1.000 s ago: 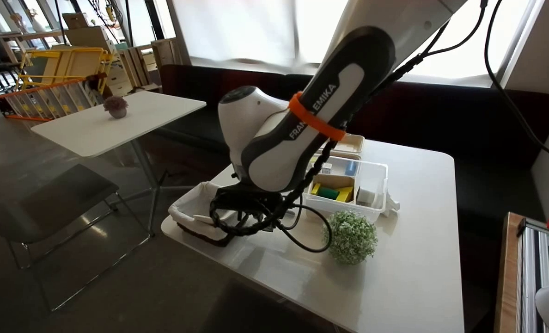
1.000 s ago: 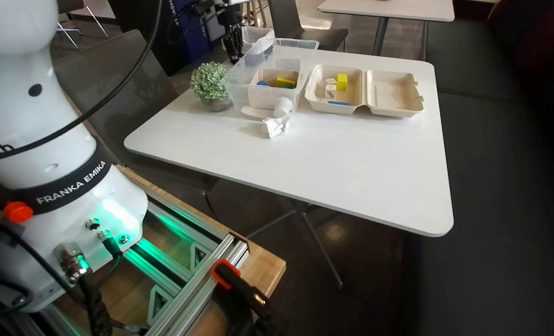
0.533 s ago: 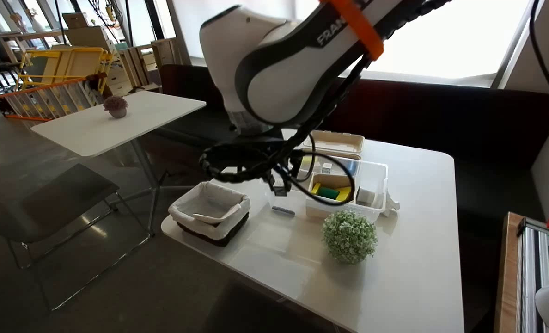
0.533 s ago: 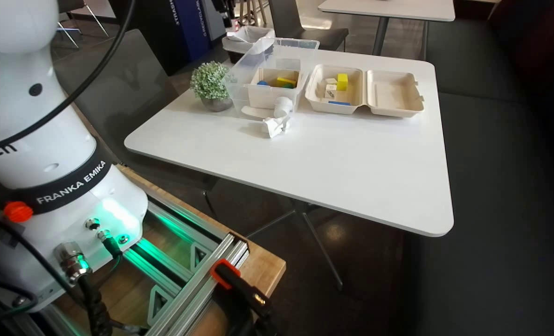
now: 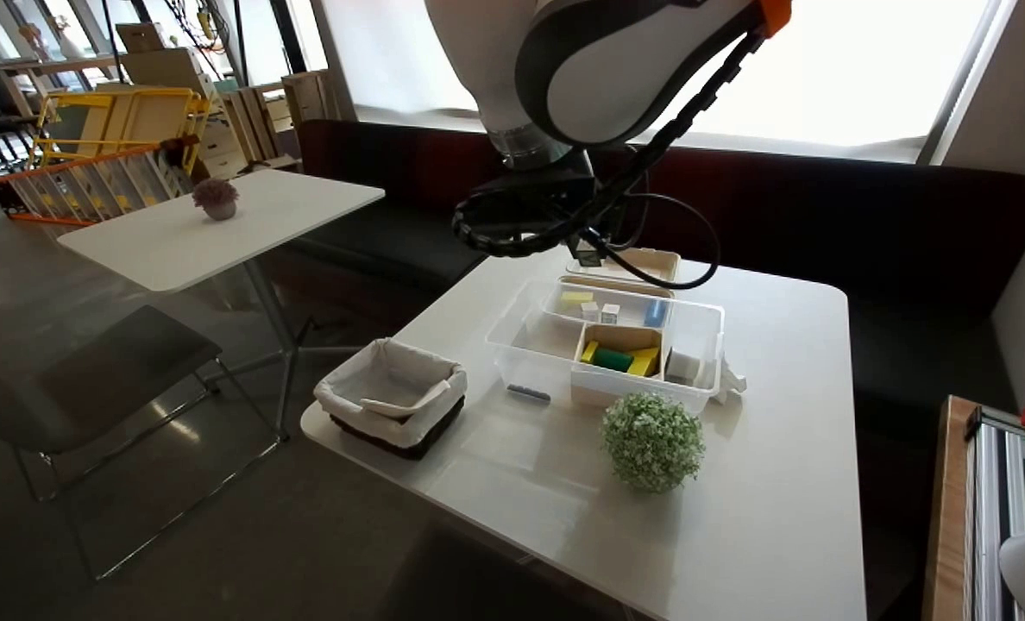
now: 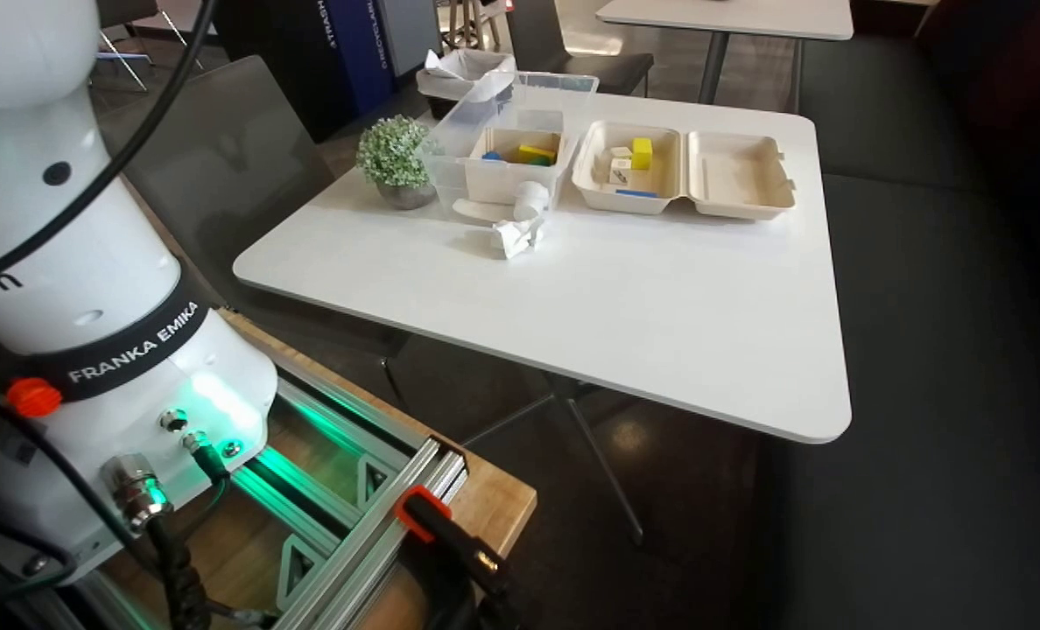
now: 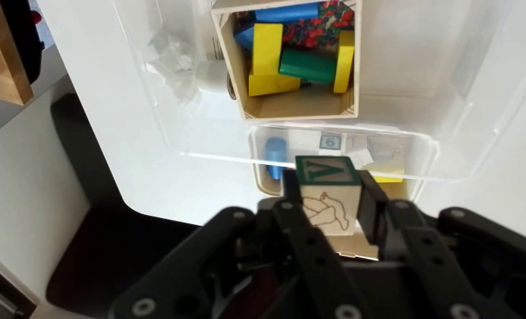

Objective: Pick up the square from the table and put it in the food pack.

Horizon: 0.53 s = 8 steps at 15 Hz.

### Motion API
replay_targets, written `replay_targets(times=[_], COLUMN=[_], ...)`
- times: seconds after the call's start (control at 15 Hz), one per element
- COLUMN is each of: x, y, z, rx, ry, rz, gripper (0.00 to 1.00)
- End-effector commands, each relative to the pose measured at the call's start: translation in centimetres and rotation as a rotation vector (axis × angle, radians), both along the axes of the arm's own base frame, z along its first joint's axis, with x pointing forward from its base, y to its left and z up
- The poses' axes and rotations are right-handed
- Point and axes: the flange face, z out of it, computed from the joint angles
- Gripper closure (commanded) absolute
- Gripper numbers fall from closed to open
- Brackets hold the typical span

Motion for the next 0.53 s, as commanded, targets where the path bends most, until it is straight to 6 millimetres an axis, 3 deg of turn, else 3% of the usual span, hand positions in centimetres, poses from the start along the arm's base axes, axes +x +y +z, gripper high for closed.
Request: replay_targets(times=[0.0, 0.07, 0.13, 0.27, 0.47], x=[-0.1, -0.1, -0.1, 0.8, 1.7], y=[0.2, 0.3, 0.4, -2.0, -7.7], z=[0.0, -0.1, -0.1, 1.1, 2.8], rx=[-0.001, -0.003, -0.003, 0.037, 0.038], ry=[0.001, -0.001, -0.001, -0.050, -0.136], rz=[-0.001, -0.001, -0.001, -0.008, -0.036], gripper=[0.66, 0.66, 0.91, 0.91, 0.91])
